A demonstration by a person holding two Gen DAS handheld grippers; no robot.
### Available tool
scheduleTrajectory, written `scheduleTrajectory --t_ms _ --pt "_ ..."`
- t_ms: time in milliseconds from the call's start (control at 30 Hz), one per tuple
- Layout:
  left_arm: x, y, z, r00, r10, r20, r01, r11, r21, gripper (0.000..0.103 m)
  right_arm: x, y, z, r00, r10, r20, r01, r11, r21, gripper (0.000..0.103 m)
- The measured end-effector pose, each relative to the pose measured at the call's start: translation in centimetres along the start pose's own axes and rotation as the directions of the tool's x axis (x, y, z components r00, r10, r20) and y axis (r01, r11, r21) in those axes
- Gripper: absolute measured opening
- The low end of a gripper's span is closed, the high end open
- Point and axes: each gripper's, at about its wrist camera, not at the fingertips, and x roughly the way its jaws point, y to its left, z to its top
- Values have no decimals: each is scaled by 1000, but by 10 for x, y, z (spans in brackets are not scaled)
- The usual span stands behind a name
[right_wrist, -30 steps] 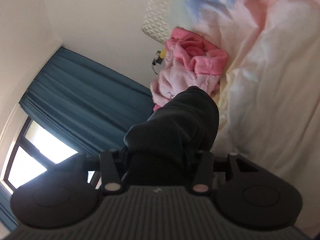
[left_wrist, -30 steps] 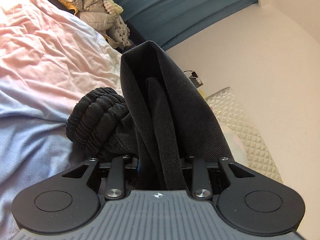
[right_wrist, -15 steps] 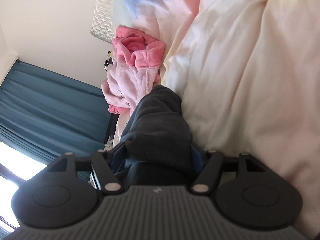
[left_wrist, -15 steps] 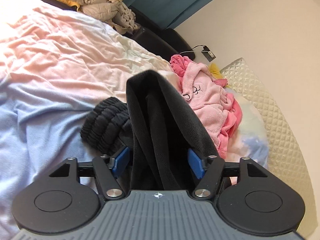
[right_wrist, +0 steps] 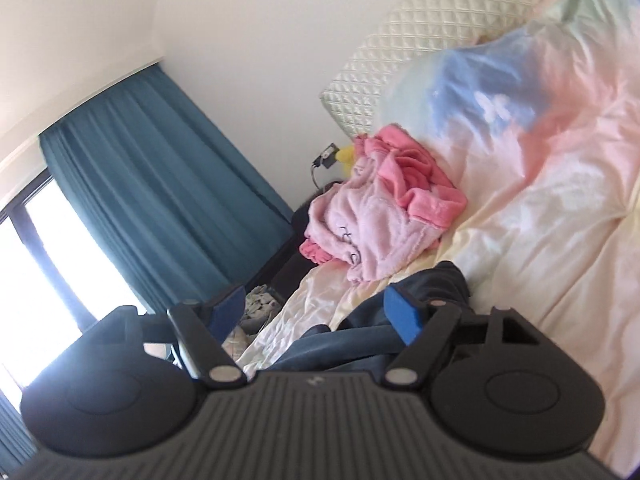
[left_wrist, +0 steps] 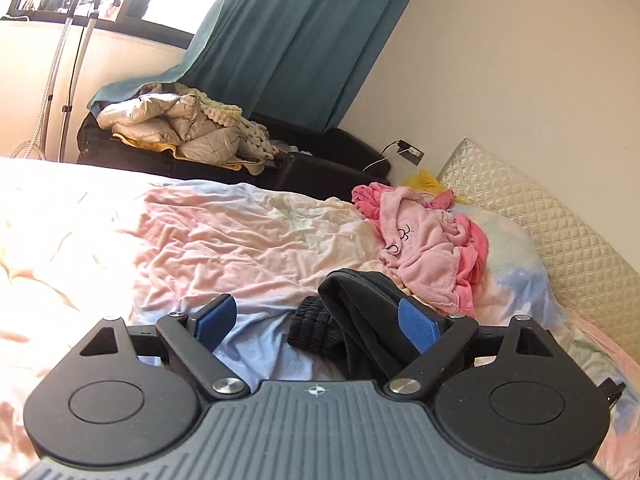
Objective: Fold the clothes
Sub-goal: 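Open both grippers and withdraw from the folded trousers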
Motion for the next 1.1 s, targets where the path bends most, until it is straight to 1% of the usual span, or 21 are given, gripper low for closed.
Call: scheduleTrajectory --t_ms 33,100,167,200,267,333,400,433,500,533,600,633,700,733,767,833,867,933,967,1033,1100 --pt "-15 1 -1 999 34 11 -34 999 27 90 -3 13 -2 1000 27 -13 -28 999 -46 77" --pt "-43 4 -4 993 107 39 -110 990 84 91 -9 34 -8 995 87 -45 -91 991 -99 77" --pt "-69 9 -9 981 181 70 -188 973 130 92 -17 55 -15 985 151 -81 -161 978 -136 77" --pt "-80 10 -12 972 219 89 -230 962 149 92 -22 66 -21 977 184 -104 -199 968 -151 77" --pt "-100 13 -18 948 290 129 -309 936 166 97 -35 90 -36 958 237 -164 -266 945 -189 76" --pt "-120 15 -26 913 366 178 -396 902 175 101 -47 110 -52 938 275 -211 -321 919 -230 76" --pt "-135 14 -32 883 418 211 -455 873 176 102 -58 127 -65 918 306 -253 -369 893 -258 76" --pt "-141 14 -34 872 434 225 -475 862 176 102 -64 137 -72 905 321 -279 -395 878 -270 76" --pt "-150 11 -38 849 463 254 -512 840 180 102 -73 153 -81 887 344 -308 -435 848 -305 76" --pt "-154 11 -41 837 478 268 -531 829 179 103 -78 159 -84 884 349 -311 -444 837 -321 76" --pt "-158 14 -47 818 503 279 -558 812 172 103 -87 168 -89 876 362 -319 -462 819 -340 76" --pt "-160 18 -51 810 514 281 -568 808 157 103 -91 172 -92 872 369 -323 -471 812 -344 76" --pt "-165 29 -64 804 525 280 -570 814 113 103 -97 178 -100 864 374 -336 -486 793 -367 76" --pt "-166 34 -69 790 544 284 -586 805 89 103 -99 181 -104 860 377 -344 -495 782 -378 76" --pt "-167 39 -75 771 568 289 -607 792 64 103 -102 185 -110 853 382 -356 -507 770 -388 76" --pt "-167 47 -75 752 591 291 -626 779 36 103 -107 191 -120 843 390 -370 -525 745 -411 76" --pt "-166 51 -74 744 601 291 -634 773 24 103 -109 193 -125 843 390 -371 -527 736 -425 76" --pt "-165 52 -72 738 600 308 -631 776 2 103 -112 196 -135 843 388 -374 -530 718 -450 77" --pt "-164 52 -71 736 598 318 -628 778 -8 103 -111 198 -140 840 384 -383 -533 717 -450 77" --pt "-161 51 -72 737 587 335 -620 784 -9 103 -109 200 -148 835 376 -400 -537 713 -450 77" --pt "-156 45 -77 723 591 358 -641 767 27 103 -107 202 -157 830 371 -417 -543 705 -456 77"
